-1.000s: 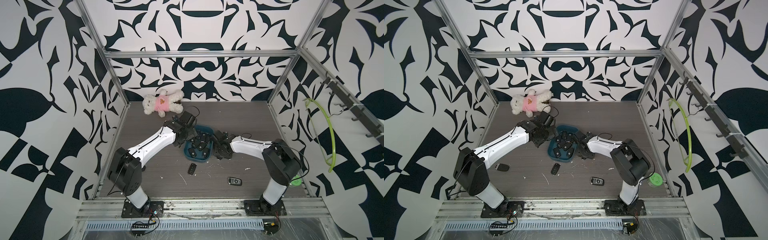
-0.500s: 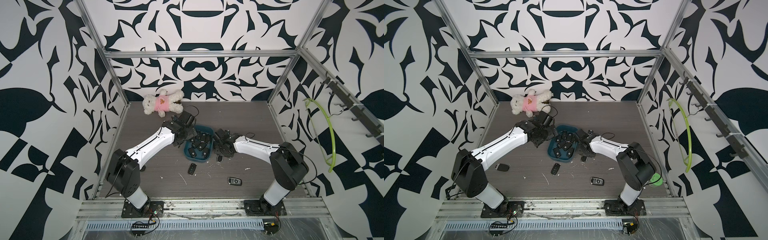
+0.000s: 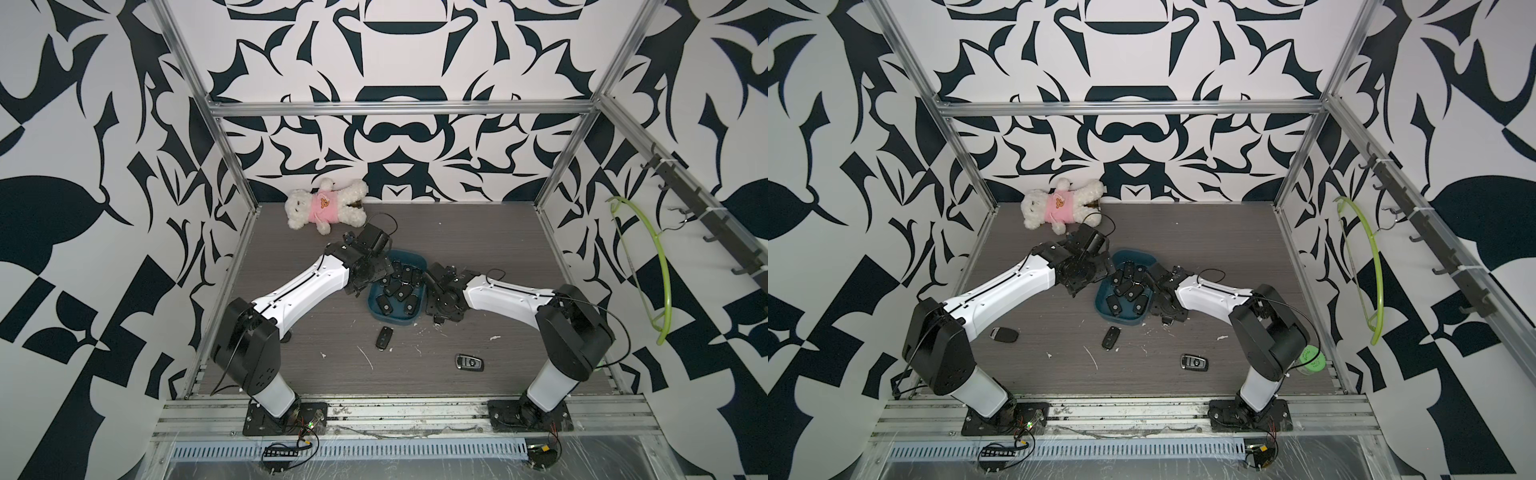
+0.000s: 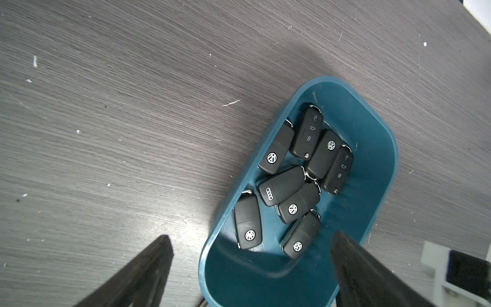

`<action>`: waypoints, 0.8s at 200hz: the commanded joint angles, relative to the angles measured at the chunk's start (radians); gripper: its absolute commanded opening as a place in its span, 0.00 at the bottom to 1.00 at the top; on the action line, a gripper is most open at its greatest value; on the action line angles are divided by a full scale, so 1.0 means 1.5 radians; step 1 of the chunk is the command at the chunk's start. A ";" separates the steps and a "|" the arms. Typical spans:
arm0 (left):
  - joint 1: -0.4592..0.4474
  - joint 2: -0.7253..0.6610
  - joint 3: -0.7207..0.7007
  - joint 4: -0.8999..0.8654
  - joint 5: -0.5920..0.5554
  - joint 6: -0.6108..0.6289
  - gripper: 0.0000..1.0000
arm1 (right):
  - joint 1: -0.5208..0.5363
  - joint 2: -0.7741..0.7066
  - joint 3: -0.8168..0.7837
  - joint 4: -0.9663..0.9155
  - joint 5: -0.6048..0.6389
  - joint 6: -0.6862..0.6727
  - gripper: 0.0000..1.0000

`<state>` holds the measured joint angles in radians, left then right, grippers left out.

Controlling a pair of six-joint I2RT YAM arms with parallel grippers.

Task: Place the car key into the storage box
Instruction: Pick up the car key from the center of the board.

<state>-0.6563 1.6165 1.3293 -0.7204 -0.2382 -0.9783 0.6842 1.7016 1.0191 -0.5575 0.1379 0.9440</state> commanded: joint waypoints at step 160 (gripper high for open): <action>0.004 -0.046 -0.020 -0.006 -0.002 0.012 0.99 | 0.000 -0.027 0.040 -0.065 0.026 0.002 0.36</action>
<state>-0.6548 1.5795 1.3178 -0.7216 -0.2386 -0.9749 0.6827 1.7267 1.0145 -0.5793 0.1326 0.9848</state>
